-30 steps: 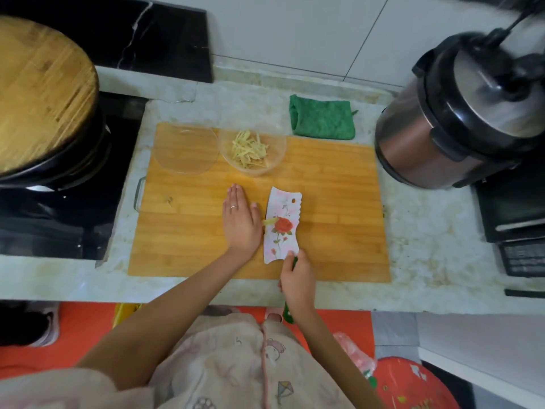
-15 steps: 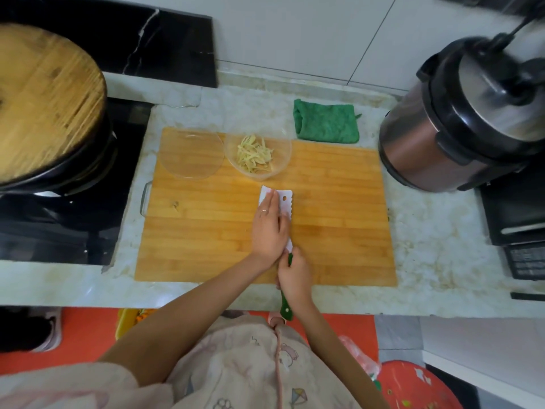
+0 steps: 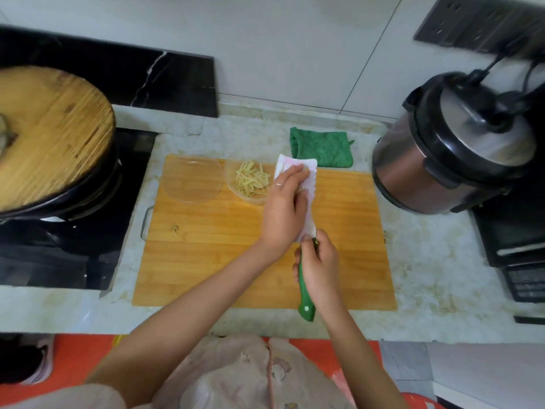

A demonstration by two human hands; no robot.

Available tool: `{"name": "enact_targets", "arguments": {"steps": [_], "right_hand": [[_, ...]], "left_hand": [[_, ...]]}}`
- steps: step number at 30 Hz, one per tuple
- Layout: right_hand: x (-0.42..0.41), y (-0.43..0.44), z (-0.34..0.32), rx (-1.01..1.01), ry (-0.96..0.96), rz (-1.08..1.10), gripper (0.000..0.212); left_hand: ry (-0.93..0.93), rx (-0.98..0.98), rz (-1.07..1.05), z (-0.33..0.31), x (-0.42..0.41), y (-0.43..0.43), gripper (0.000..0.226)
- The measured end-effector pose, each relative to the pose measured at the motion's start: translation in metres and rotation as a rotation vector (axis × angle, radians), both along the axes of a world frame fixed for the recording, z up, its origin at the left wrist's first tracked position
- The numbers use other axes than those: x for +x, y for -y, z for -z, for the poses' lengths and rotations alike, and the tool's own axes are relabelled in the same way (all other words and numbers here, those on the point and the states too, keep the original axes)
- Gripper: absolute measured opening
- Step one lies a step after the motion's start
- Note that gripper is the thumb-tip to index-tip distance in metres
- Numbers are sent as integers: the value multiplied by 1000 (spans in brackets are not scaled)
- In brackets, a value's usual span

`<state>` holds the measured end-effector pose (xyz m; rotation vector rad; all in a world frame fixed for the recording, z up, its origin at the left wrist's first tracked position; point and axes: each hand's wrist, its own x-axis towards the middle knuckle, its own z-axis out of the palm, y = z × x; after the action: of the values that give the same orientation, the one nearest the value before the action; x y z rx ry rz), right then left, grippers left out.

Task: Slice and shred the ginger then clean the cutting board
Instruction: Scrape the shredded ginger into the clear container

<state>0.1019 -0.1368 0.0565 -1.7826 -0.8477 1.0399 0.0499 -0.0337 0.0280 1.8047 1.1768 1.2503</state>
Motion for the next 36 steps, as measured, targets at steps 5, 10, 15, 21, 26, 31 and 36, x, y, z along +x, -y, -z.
{"name": "enact_targets", "arguments": {"steps": [5,10,15,21,26,31,36], "right_hand": [[-10,-57,-9,22,69,-27,23],[-12,-80,-9,-16,70,-23,23],[0,-85,-5,-73,41,-19,24],[22,-91,-13,-102,27,-46,19],[27,-92,-14,-142,32,-124,20],[32,-86,-28,-172,-120,-153,18],[49,-73,-37,-245,-103,-251,15]], "left_hand": [[91,-32,-45,-10,-15,-57,24],[5,-148,-104,4,-23,-87,10],[-289,-45,-36,14,-32,-109,11],[-646,50,-106,17,-60,-116,14],[-436,299,48,2,-58,-101,30],[-723,425,397,10,-61,-90,50],[-847,306,354,20,-70,-88,56]]}}
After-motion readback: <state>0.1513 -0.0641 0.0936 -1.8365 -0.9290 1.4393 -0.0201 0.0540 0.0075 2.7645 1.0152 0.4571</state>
